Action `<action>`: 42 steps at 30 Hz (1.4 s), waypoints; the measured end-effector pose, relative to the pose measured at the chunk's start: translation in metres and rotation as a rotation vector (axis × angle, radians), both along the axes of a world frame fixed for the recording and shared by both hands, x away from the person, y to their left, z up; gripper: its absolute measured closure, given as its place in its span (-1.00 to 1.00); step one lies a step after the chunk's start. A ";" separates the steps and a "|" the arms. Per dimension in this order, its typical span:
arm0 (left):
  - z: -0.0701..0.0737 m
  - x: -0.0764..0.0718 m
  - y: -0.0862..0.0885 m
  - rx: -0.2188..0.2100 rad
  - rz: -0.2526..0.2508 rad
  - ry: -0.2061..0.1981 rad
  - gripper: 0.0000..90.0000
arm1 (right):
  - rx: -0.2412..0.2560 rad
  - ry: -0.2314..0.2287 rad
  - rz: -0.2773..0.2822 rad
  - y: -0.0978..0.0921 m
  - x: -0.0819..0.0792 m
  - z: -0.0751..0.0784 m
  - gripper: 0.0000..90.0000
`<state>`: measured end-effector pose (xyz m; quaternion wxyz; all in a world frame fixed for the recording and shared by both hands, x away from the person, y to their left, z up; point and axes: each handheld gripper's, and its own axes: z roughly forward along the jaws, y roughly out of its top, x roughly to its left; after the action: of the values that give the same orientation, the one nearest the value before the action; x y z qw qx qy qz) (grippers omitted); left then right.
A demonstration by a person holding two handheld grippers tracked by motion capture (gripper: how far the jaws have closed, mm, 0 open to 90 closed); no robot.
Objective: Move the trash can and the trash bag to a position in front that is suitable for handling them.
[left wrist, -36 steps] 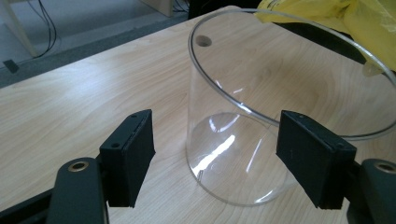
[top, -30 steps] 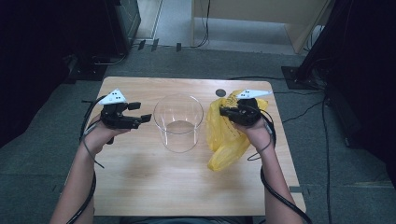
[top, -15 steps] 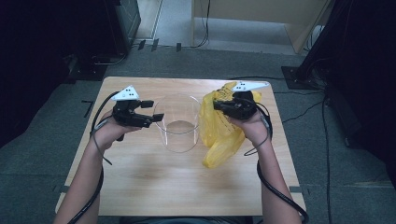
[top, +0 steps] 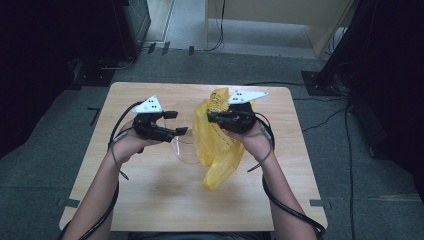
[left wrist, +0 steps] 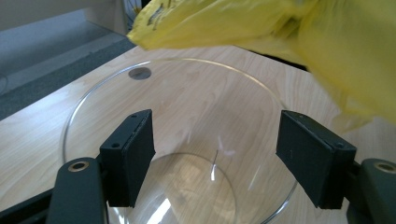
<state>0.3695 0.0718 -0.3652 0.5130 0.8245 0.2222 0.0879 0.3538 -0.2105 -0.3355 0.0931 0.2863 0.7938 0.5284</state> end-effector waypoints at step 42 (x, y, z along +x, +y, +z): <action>0.012 -0.015 -0.007 -0.068 -0.085 0.021 0.80 | 0.079 -0.039 0.057 0.013 0.001 -0.005 0.24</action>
<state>0.3550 0.0644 -0.3536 0.5417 0.8161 0.1953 0.0499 0.3546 -0.1970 -0.3409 0.0819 0.2568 0.7782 0.5672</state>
